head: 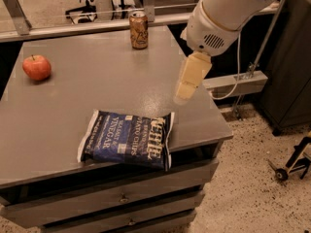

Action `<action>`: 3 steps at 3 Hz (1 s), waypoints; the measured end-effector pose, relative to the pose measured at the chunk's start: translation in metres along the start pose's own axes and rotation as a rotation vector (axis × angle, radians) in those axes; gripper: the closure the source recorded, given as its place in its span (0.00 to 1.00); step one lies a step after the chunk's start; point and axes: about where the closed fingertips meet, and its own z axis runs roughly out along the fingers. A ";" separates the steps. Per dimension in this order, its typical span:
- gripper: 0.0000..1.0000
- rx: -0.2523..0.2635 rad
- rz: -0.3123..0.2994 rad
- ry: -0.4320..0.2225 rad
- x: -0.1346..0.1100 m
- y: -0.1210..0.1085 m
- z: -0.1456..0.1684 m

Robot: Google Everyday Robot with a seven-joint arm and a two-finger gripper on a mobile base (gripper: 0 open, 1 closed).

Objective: Pick apple

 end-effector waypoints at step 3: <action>0.00 -0.014 0.020 -0.232 -0.077 -0.035 0.038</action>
Offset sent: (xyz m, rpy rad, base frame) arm 0.0366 0.0577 0.0019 0.2080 -0.0177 0.0366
